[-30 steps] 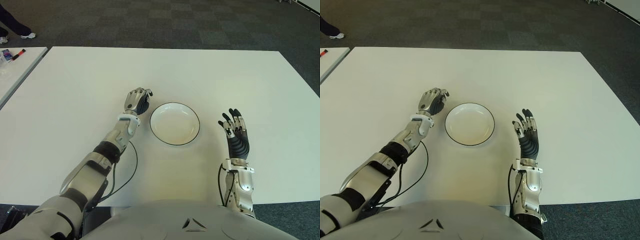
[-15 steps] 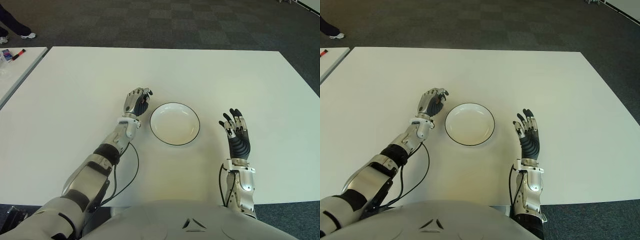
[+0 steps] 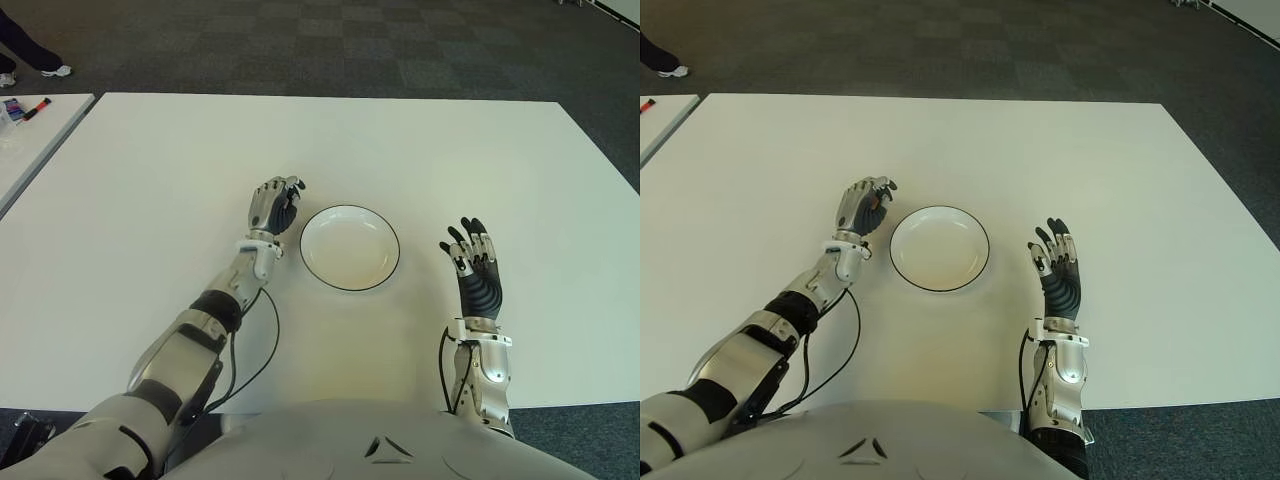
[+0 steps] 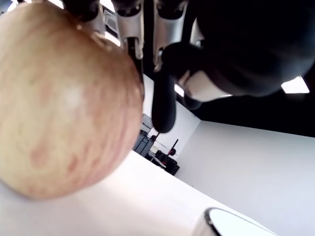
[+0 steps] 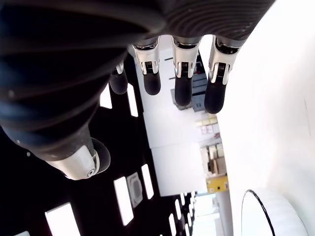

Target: Put the apples into the plate.

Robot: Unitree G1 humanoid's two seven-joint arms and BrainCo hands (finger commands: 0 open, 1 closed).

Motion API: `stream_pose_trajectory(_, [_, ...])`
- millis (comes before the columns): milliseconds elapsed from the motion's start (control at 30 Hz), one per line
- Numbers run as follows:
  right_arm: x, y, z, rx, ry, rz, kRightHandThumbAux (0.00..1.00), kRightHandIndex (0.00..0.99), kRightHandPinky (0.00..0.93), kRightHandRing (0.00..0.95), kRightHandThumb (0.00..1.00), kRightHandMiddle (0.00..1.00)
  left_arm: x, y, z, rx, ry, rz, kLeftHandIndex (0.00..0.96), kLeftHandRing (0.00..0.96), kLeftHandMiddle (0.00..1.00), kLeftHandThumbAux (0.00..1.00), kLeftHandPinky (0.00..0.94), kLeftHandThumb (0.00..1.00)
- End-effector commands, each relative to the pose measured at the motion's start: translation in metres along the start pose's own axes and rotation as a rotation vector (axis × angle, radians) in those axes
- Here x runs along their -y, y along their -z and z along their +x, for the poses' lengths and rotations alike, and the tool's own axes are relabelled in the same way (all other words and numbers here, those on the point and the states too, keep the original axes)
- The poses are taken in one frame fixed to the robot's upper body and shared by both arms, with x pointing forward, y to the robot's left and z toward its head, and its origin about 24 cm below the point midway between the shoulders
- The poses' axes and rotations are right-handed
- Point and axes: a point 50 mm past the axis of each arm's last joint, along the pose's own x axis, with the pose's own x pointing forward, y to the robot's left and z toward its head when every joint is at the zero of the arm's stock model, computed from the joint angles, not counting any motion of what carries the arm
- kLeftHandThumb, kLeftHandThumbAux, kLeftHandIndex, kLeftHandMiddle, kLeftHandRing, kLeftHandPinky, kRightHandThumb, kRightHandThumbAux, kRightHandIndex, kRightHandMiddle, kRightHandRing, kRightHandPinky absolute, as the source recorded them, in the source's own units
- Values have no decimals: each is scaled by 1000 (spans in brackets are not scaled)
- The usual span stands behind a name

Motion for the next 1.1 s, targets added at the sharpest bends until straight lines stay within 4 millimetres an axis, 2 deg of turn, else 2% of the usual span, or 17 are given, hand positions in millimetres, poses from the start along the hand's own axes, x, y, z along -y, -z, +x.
stream_pose_trajectory(33, [0, 3, 0, -16, -1, 9, 661, 56, 223, 121, 378, 94, 9, 6, -13, -27, 29, 12, 399, 866, 539, 669, 856, 853])
stream_pose_trajectory(1100, [2, 8, 1, -27, 0, 4, 639, 64, 233, 117, 413, 83, 8, 4, -13, 15, -39, 21, 397, 862, 535, 669, 832, 852])
